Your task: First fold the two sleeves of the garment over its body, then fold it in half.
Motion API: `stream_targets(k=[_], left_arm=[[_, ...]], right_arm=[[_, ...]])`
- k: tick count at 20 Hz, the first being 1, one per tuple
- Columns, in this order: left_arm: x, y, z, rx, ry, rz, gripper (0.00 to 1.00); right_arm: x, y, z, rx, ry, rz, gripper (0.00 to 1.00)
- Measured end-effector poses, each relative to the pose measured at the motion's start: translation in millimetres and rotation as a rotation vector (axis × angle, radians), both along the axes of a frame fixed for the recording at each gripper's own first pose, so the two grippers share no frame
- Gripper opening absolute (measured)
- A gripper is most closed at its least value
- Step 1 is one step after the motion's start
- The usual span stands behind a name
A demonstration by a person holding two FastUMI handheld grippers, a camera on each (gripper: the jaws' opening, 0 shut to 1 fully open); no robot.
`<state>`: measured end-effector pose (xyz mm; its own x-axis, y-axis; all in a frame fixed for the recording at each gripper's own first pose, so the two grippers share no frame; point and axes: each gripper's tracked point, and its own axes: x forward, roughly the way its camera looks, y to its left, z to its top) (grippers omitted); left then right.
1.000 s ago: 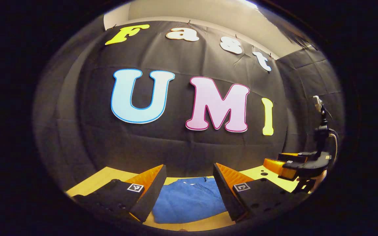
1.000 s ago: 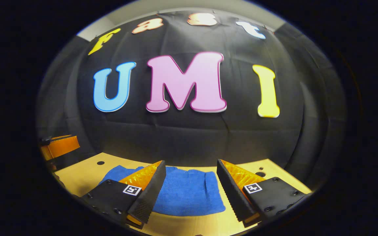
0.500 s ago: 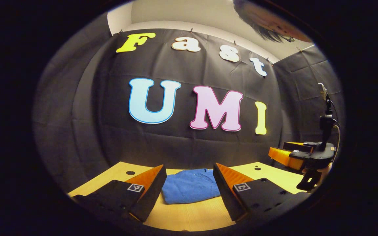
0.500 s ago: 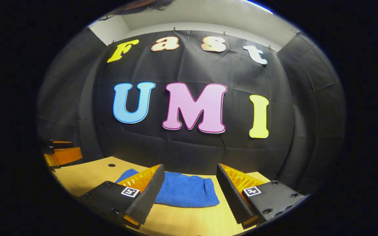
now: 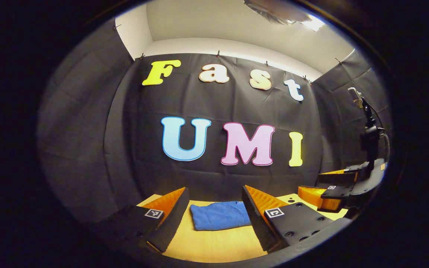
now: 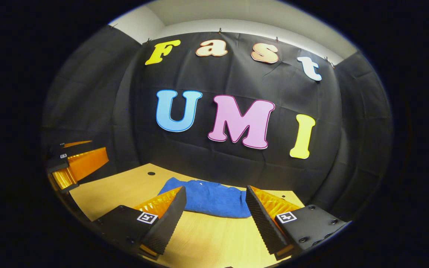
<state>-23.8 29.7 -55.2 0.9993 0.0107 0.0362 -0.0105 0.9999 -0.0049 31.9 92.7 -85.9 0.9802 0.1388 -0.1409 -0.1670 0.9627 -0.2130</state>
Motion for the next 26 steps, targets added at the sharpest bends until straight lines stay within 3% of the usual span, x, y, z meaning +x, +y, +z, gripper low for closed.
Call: stream_targets(k=[2, 3, 6, 8, 16, 21, 24, 26], left_arm=[[-13, -7, 8, 0.0, 0.028, -0.009, 0.81], [-18, -11, 11, 0.013, 0.041, -0.013, 0.81], [-30, -10, 22, 0.086, 0.069, 0.002, 0.83], [-36, -11, 28, 0.125, 0.074, 0.007, 0.81], [-40, 11, 47, 0.012, 0.11, 0.037, 0.81], [-39, 19, 52, 0.051, 0.11, 0.057, 0.81], [-39, 21, 49, 0.036, 0.121, 0.063, 0.8], [-37, 23, 49, 0.018, 0.128, 0.073, 0.8]], right_arm=[[-13, 4, 20, -0.002, -0.005, 0.006, 0.96], [-19, 3, 28, 0.01, -0.01, 0.004, 0.99], [-34, 2, 42, 0.057, -0.002, -0.008, 0.96], [-41, 2, 46, 0.062, 0.005, -0.012, 0.99], [-49, 8, 76, 0.092, -0.035, -0.046, 0.99], [-44, 17, 82, 0.104, -0.047, -0.032, 0.99], [-36, 22, 76, 0.12, -0.016, -0.019, 0.96], [-32, 25, 75, 0.113, -0.002, -0.011, 0.99]])
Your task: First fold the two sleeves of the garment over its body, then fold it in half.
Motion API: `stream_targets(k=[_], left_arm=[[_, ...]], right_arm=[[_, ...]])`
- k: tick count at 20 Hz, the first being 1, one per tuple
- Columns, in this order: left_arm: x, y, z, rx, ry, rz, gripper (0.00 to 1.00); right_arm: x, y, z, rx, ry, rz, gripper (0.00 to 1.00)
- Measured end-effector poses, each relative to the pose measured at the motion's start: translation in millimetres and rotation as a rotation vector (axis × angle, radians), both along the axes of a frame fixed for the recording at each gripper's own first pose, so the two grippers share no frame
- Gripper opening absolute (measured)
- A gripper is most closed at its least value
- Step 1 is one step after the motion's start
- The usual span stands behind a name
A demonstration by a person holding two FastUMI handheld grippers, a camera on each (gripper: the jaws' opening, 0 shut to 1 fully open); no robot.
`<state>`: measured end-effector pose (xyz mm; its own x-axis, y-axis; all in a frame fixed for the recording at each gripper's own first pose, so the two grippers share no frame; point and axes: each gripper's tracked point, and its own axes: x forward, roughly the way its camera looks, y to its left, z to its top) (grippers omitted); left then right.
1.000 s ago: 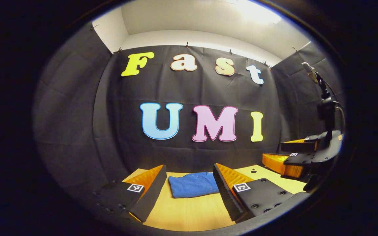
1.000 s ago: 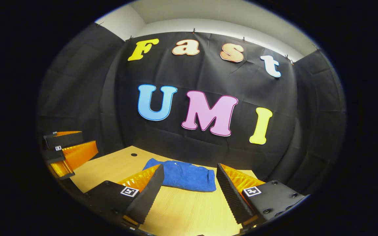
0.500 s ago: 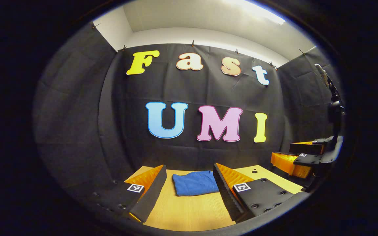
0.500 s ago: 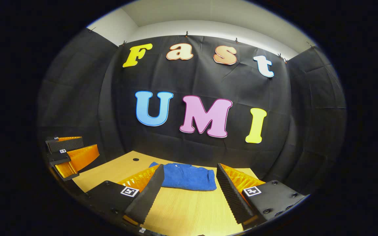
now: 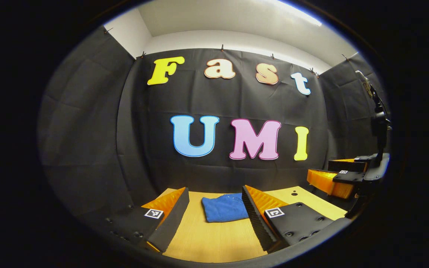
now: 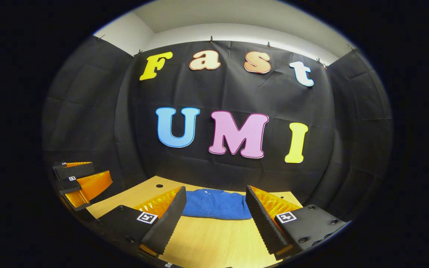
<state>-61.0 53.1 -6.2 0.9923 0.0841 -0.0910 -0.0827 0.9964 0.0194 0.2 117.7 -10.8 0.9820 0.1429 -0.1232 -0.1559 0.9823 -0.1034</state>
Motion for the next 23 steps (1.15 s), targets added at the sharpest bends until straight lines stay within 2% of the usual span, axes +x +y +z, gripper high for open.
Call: stream_targets(k=[4, 5, 6, 8, 9, 10, 11, 13, 14, 19, 20, 21, 22, 23], left_arm=[[5, 10, 5, -0.014, -0.013, 0.029, 0.81], [6, 11, 4, -0.02, -0.014, 0.033, 0.81], [6, 11, 5, -0.025, -0.014, 0.033, 0.81], [8, 11, 3, -0.026, -0.011, 0.032, 0.81], [8, 9, 4, -0.023, -0.01, 0.03, 0.81], [10, 10, 3, -0.018, -0.008, 0.027, 0.81], [11, 9, 4, -0.013, -0.008, 0.023, 0.81], [13, 9, 5, -0.005, -0.01, 0.019, 0.81], [15, 9, 5, -0.004, -0.009, 0.017, 0.81], [22, 5, 4, -0.002, -0.007, 0.005, 0.81], [23, 3, 4, -0.004, -0.006, 0.002, 0.81], [24, 2, 2, -0.007, -0.003, -0.001, 0.81], [25, 0, 1, -0.008, 0.001, -0.004, 0.81], [26, -1, 0, -0.009, 0.004, -0.006, 0.81]], right_arm=[[9, 6, 1, -0.018, 0.006, 0.024, 0.99], [11, 9, 0, -0.015, 0.012, 0.033, 0.96], [12, 11, -1, -0.015, 0.016, 0.037, 0.99], [15, 11, -4, -0.012, 0.022, 0.041, 0.99], [16, 11, -5, -0.012, 0.025, 0.04, 0.96], [18, 10, -5, -0.01, 0.026, 0.038, 0.99], [19, 9, -5, -0.007, 0.026, 0.037, 0.96], [22, 9, -7, 0.0, 0.032, 0.034, 0.96], [23, 10, -8, 0.002, 0.036, 0.034, 0.99], [26, 6, -10, -0.004, 0.041, 0.032, 0.99], [26, 5, -11, -0.002, 0.041, 0.029, 0.96], [26, 3, -13, 0.001, 0.044, 0.027, 0.99], [27, 1, -15, 0.0, 0.048, 0.019, 0.96], [27, -3, -17, -0.002, 0.051, 0.011, 0.99]])
